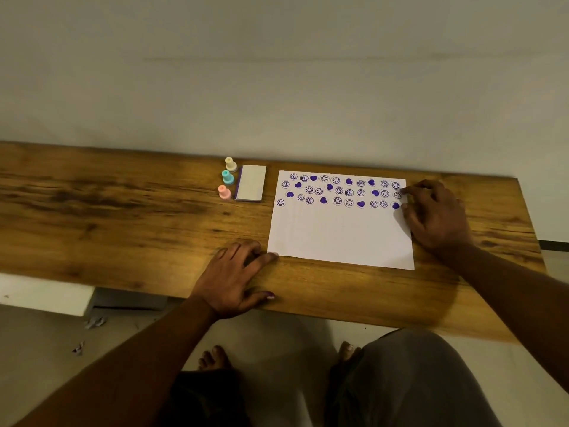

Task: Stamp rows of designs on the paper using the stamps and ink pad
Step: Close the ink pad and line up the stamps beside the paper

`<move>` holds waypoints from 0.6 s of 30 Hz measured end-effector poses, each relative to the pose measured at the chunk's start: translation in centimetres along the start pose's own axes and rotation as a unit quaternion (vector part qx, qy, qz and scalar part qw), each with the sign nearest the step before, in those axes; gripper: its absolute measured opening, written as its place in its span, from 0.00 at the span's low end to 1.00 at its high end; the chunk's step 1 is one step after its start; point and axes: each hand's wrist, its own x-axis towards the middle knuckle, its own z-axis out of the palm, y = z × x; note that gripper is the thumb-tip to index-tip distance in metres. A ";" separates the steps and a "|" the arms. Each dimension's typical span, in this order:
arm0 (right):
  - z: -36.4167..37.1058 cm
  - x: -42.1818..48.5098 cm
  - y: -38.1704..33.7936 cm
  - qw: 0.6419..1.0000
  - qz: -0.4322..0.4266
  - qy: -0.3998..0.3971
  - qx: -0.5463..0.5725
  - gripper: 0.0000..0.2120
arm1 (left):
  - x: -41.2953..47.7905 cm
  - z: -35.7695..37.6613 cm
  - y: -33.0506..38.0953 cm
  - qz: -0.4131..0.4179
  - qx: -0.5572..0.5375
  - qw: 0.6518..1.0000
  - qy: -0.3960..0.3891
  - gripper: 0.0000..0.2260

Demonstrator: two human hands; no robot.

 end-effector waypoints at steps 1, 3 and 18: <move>0.0 0.0 0.0 1.000 0.000 0.002 0.001 0.22 | 0.0 0.0 0.0 0.001 0.001 1.000 0.001 0.35; 0.0 0.0 0.1 1.000 -0.001 0.003 0.003 0.22 | 0.0 0.1 0.0 0.002 0.002 1.000 0.003 0.35; -0.5 -0.2 -0.6 1.000 0.015 0.002 -0.012 0.26 | 0.0 -0.1 0.1 0.000 0.005 1.000 0.001 0.37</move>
